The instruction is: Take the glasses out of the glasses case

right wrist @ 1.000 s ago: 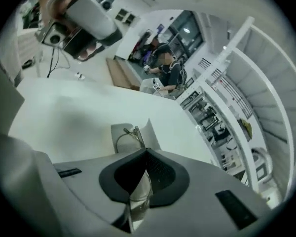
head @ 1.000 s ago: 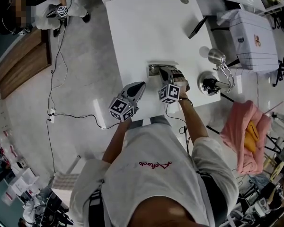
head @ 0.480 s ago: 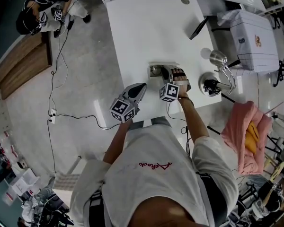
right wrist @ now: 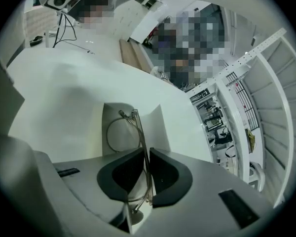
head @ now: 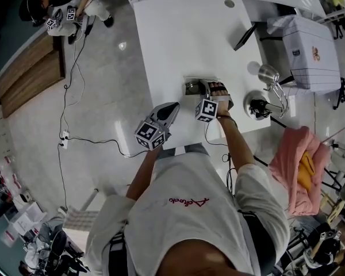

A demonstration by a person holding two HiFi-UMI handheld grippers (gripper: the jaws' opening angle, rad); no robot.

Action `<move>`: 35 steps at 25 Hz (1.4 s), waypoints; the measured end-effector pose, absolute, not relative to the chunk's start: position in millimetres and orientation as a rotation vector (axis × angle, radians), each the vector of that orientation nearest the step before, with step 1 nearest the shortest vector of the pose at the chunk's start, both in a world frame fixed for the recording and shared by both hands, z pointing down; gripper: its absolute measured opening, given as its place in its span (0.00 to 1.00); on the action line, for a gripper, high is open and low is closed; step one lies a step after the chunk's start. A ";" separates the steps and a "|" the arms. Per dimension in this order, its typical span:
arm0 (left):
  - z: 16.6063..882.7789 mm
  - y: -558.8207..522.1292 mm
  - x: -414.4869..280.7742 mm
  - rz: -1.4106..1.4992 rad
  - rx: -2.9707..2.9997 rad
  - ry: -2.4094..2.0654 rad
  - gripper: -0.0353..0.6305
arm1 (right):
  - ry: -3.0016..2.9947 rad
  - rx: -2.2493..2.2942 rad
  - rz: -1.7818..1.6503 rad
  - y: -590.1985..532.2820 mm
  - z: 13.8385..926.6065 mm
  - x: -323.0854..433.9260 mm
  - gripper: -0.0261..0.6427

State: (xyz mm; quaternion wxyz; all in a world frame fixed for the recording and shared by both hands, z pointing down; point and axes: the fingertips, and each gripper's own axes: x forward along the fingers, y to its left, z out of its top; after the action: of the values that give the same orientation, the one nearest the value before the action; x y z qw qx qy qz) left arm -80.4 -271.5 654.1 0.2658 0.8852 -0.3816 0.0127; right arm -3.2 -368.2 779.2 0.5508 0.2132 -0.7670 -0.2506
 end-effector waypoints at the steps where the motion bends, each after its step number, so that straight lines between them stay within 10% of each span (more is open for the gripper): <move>1: 653.9 -271.3 -81.0 0.034 2.391 -1.032 0.09 | -1.808 0.504 -0.604 -368.4 779.3 -2.5 0.12; 16: 636.0 -270.1 -70.2 0.022 2.445 -1.015 0.09 | -1.883 0.643 -0.615 -365.1 737.4 -0.2 0.10; 35: 590.3 -288.0 -45.6 -0.017 2.570 -1.067 0.09 | -2.643 1.373 0.551 -359.0 634.7 24.6 0.09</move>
State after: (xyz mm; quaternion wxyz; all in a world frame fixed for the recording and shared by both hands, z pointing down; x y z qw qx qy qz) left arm -45.6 -288.0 590.3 0.1787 0.9087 -0.3773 -0.0059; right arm 24.6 -359.0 634.7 0.0562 0.4527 -0.8711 0.1816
